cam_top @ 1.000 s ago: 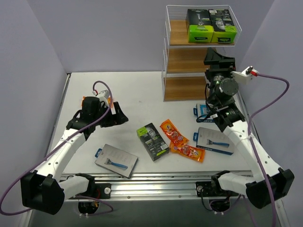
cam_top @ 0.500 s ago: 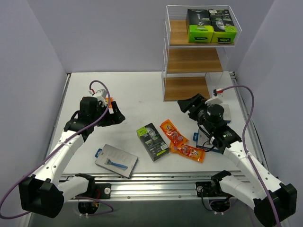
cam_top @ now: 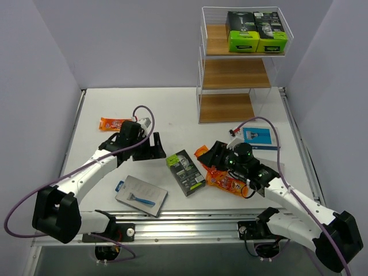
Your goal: Place and organize the shaving razors onto the shelf
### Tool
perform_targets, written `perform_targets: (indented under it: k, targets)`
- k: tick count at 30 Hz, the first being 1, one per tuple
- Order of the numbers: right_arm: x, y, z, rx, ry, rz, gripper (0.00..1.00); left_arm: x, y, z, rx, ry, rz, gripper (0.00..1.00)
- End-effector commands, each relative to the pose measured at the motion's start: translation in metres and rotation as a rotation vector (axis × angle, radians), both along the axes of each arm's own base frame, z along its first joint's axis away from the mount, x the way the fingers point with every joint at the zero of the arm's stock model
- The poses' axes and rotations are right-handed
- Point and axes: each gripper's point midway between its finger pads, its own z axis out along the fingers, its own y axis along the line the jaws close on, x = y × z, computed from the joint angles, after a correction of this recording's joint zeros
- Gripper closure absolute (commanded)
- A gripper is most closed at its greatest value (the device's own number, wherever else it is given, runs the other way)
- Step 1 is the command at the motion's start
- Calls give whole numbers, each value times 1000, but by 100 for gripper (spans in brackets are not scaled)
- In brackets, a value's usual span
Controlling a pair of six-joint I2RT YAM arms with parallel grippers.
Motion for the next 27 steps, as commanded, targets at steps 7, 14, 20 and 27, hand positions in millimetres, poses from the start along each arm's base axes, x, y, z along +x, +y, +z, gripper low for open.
perform_targets:
  k: [7,14,20,27]
  targets:
    - [-22,14,-38,-54,18,52,44,1,-36,-7,-116,58,5,5]
    - [-29,12,-69,-52,65,35,47,-1,-59,-22,-141,90,-5,5]
    - [-35,19,-80,-57,82,67,51,1,-76,-30,-144,103,-20,5]
    - [-46,34,-85,-28,74,121,54,15,-85,-36,-144,98,-7,5]
